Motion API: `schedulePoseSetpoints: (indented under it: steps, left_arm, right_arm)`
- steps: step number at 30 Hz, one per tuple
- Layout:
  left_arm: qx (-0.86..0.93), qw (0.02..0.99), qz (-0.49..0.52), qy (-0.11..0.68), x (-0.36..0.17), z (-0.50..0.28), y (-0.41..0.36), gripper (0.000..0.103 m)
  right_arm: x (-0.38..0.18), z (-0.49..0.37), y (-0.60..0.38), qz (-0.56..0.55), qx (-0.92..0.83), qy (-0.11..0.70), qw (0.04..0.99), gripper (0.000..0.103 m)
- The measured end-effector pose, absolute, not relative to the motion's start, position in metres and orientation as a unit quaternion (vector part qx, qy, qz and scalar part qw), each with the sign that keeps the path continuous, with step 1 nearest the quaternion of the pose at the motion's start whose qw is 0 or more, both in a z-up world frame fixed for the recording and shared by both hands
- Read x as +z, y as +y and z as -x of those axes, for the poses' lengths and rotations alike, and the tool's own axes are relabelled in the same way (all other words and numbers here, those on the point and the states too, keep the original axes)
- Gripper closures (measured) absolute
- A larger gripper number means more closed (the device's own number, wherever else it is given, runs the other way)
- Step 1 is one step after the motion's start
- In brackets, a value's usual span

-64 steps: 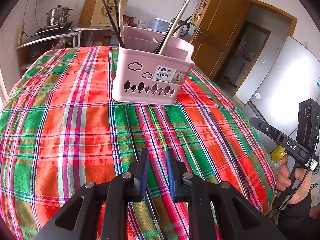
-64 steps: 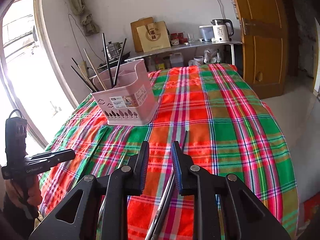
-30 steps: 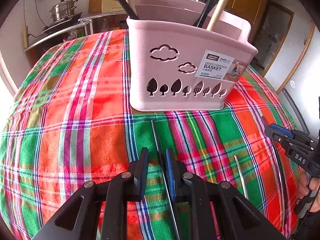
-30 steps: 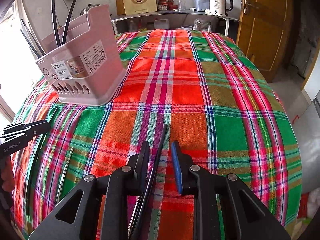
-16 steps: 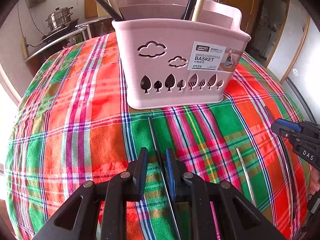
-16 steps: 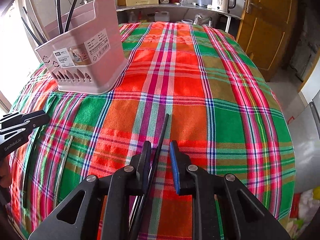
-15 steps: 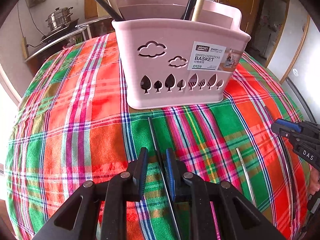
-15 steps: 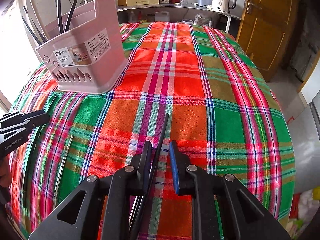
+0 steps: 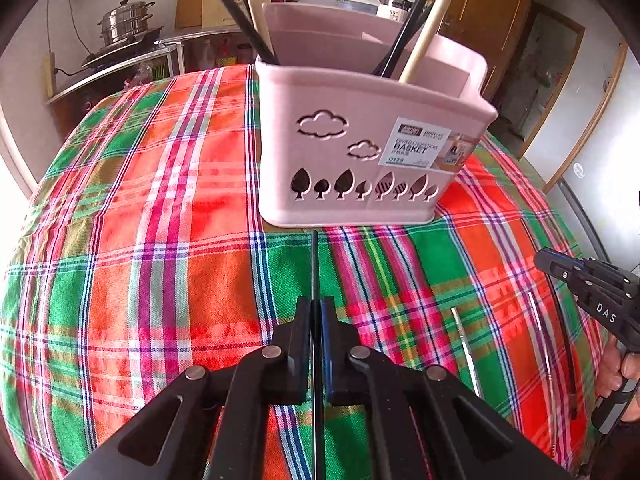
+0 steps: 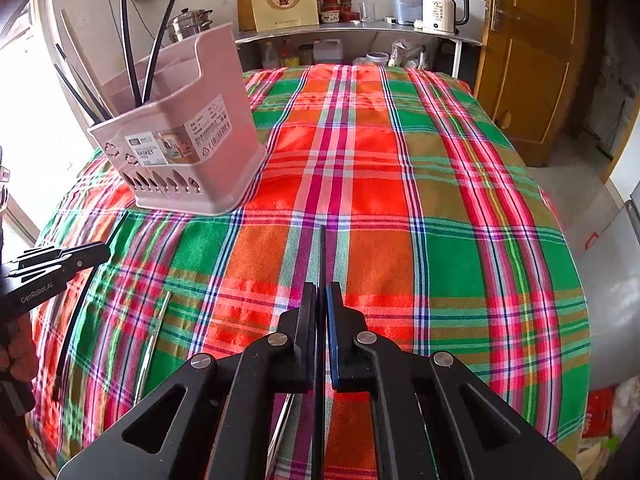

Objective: Organize utensils
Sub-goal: 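Close the left tool on a thin dark chopstick while the right tool grasps another, then lift both thin dark chopsticks and carry them above the pink basket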

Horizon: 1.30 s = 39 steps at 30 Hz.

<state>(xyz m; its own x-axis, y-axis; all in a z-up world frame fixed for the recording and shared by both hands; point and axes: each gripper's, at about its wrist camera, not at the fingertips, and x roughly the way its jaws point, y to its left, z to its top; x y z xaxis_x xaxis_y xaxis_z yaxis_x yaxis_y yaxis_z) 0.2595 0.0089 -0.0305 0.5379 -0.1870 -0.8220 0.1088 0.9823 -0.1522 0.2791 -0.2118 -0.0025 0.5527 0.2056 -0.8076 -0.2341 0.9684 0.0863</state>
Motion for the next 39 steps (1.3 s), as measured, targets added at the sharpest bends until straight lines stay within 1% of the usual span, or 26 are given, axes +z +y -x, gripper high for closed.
schedulePoseSetpoints:
  steps: [13, 20, 28, 39]
  left_arm:
    - [-0.132, 0.912, 0.073, 0.381, 0.066, -0.239, 0.023, 0.099]
    - [-0.137, 0.925, 0.077, 0.346, 0.101, -0.228, 0.031, 0.099]
    - [-0.146, 0.933, 0.066, 0.321, 0.126, -0.210, 0.028, 0.099]
    - [-0.148, 0.935, 0.053, 0.318, 0.134, -0.196, 0.028, 0.099]
  right_arm:
    - [0.074, -0.265, -0.211, -0.002, 0.150, 0.364, 0.919, 0.098]
    - [0.109, -0.254, -0.209, -0.004, 0.162, 0.323, 0.933, 0.098]
    - [0.135, -0.240, -0.201, 0.001, 0.178, 0.288, 0.941, 0.098]
    - [0.149, -0.225, -0.186, 0.007, 0.204, 0.269, 0.941, 0.098]
